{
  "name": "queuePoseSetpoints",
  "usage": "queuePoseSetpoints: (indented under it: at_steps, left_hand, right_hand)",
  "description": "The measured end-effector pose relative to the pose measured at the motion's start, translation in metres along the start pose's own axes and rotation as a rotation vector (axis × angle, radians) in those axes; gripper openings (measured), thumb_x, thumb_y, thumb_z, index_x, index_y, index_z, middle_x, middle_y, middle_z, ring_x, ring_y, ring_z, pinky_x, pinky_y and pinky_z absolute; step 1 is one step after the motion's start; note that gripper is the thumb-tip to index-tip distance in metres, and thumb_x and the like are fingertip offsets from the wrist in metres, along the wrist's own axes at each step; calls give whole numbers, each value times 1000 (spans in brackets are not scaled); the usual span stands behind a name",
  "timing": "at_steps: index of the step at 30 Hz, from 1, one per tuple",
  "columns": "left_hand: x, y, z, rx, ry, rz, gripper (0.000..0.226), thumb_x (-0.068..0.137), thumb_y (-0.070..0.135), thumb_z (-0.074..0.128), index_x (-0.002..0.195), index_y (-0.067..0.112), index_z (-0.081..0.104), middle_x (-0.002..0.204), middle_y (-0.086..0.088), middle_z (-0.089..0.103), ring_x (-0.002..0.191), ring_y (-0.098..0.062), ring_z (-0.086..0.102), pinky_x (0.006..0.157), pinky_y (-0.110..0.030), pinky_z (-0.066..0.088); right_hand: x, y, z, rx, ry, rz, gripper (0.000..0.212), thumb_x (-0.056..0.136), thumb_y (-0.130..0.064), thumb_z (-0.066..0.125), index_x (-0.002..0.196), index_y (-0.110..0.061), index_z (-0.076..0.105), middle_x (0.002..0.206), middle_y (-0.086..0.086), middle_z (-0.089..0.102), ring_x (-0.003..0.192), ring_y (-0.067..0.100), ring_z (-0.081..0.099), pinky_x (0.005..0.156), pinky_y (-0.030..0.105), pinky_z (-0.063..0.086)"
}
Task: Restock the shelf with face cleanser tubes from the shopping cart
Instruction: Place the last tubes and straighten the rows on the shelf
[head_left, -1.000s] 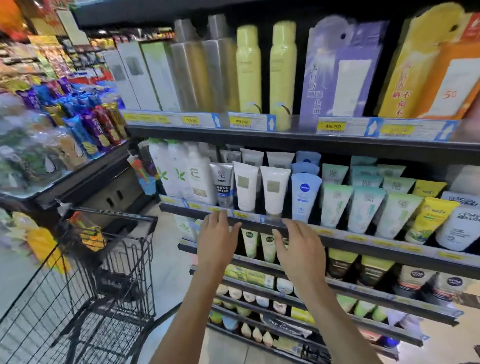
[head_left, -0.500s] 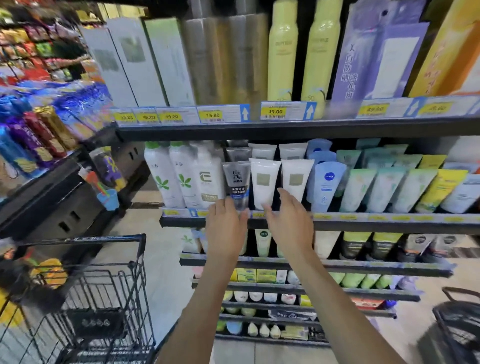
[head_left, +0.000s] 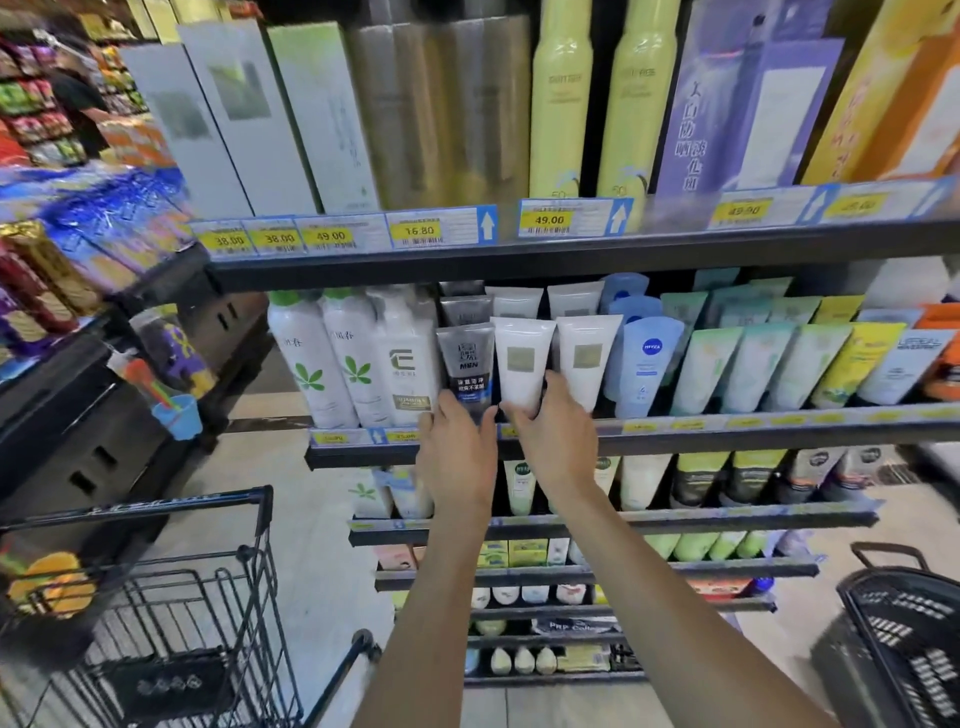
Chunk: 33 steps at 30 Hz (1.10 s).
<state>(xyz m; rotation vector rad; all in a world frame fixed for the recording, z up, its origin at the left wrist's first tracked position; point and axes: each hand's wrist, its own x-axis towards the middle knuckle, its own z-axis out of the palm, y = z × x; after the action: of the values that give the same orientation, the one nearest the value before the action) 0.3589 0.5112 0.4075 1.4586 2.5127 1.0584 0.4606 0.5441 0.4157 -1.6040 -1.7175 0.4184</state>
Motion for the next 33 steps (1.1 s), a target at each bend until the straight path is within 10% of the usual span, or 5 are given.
queuePoseSetpoints:
  at_steps: [33]
  left_hand:
    - [-1, -22, -3, -42, 31, 90, 32, 99, 38, 64, 108, 11, 49, 92, -14, 65, 86, -35, 63, 63, -37, 42]
  right_hand:
    - [-8, 14, -7, 28, 18, -134, 31, 94, -35, 70, 117, -20, 56, 113, 1, 71, 102, 25, 70, 75, 39, 60]
